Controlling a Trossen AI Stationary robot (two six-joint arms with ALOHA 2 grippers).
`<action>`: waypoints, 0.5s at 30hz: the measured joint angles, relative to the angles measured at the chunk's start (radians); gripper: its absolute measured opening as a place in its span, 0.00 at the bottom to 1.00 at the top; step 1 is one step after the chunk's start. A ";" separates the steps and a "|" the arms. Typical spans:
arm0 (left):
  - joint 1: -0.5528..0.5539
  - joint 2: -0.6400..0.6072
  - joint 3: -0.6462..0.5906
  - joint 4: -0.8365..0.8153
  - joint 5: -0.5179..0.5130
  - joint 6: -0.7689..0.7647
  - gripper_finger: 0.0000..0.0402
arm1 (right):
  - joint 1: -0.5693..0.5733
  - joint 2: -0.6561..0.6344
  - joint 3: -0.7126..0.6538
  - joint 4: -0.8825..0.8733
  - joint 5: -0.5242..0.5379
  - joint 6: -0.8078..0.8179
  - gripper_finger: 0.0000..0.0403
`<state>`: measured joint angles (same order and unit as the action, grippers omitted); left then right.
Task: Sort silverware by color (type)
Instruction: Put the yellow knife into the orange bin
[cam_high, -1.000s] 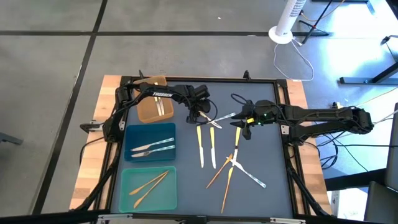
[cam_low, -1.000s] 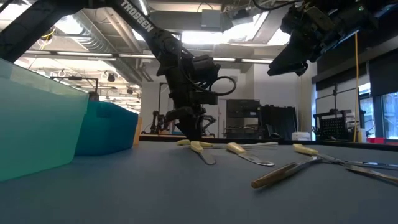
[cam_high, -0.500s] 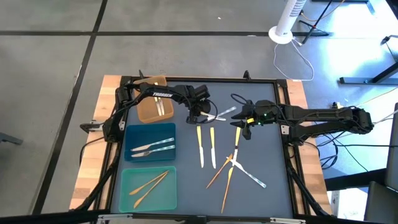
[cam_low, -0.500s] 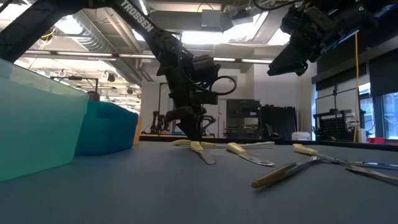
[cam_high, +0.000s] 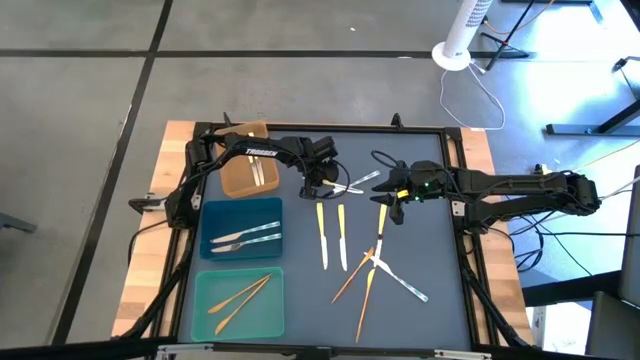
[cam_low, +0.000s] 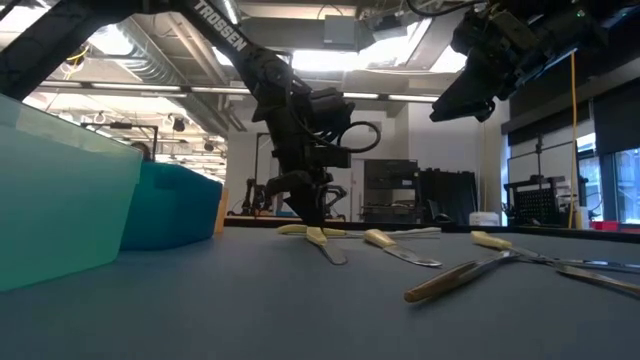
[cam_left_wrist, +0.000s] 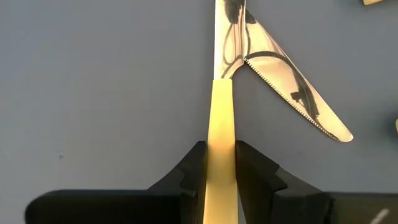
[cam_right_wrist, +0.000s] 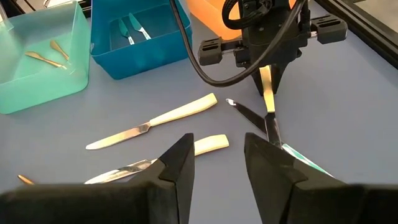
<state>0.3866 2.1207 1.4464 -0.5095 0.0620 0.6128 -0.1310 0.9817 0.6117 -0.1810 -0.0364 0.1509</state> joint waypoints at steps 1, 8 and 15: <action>0.000 0.000 0.001 -0.001 0.000 -0.001 0.15 | 0.000 0.000 0.000 0.000 0.000 0.000 0.32; -0.014 0.005 0.054 -0.060 -0.011 0.000 0.15 | 0.000 0.000 0.000 0.000 0.000 0.000 0.32; -0.036 -0.001 0.146 -0.169 -0.029 0.000 0.15 | 0.000 0.000 0.000 -0.002 0.000 0.000 0.32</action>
<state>0.3510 2.1197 1.5922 -0.6788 0.0330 0.6128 -0.1307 0.9815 0.6117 -0.1826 -0.0364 0.1511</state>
